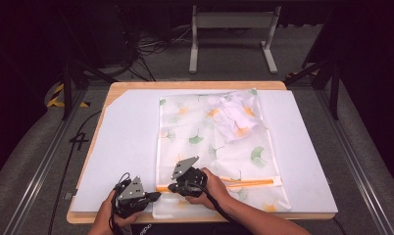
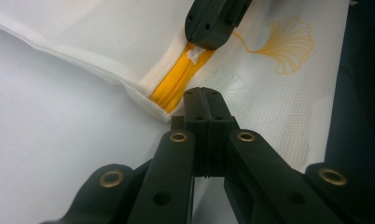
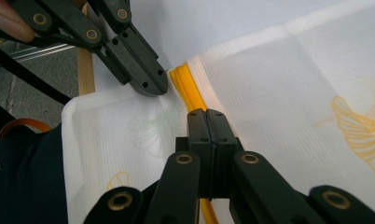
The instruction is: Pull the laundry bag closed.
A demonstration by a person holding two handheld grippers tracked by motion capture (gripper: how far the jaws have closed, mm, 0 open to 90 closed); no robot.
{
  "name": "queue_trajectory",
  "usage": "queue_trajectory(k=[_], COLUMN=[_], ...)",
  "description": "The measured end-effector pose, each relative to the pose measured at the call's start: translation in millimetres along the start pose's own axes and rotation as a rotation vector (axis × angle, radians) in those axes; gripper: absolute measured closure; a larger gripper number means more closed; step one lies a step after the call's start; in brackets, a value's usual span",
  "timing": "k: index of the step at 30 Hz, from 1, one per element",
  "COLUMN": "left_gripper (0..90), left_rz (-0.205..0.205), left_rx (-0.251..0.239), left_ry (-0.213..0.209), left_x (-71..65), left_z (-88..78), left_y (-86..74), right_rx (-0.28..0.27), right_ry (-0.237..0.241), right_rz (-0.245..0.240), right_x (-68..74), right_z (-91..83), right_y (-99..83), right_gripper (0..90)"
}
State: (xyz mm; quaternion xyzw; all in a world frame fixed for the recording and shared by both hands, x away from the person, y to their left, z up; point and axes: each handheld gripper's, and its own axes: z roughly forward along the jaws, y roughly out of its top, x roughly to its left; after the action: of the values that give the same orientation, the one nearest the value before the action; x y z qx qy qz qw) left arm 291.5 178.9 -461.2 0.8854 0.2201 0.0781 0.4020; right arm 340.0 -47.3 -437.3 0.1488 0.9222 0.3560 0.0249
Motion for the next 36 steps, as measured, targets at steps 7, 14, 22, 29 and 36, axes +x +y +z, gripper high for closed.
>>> queue_trajectory(k=[7, 14, 22, 29, 36], left_gripper=[90.0, 90.0, 90.0, 90.0, 90.0], left_rz=[0.004, 0.007, 0.01, 0.012, 0.01], left_rx=[-0.001, 0.0, -0.003, -0.002, -0.002], left_ry=[-0.004, -0.004, -0.007, -0.006, -0.004], left_x=[0.6, 0.6, 1.0, 0.9, 0.6], left_z=[0.0, 0.0, 0.0, 0.0, 0.0], left_y=[0.0, 0.0, -0.3, -0.2, -0.3], right_rx=[0.004, 0.01, 0.008, 0.016, 0.021], right_ry=[-0.008, -0.024, -0.036, -0.049, -0.053], right_rz=[0.007, 0.004, 0.015, 0.014, 0.009], right_x=[-5.3, -7.3, -12.5, -15.5, -16.5], right_z=[-5.2, -9.8, -17.5, -24.1, -28.1], right_y=[-5.9, -10.2, -15.2, -20.1, -23.9], right_gripper=[90.0, 90.0, 90.0, 90.0, 90.0])
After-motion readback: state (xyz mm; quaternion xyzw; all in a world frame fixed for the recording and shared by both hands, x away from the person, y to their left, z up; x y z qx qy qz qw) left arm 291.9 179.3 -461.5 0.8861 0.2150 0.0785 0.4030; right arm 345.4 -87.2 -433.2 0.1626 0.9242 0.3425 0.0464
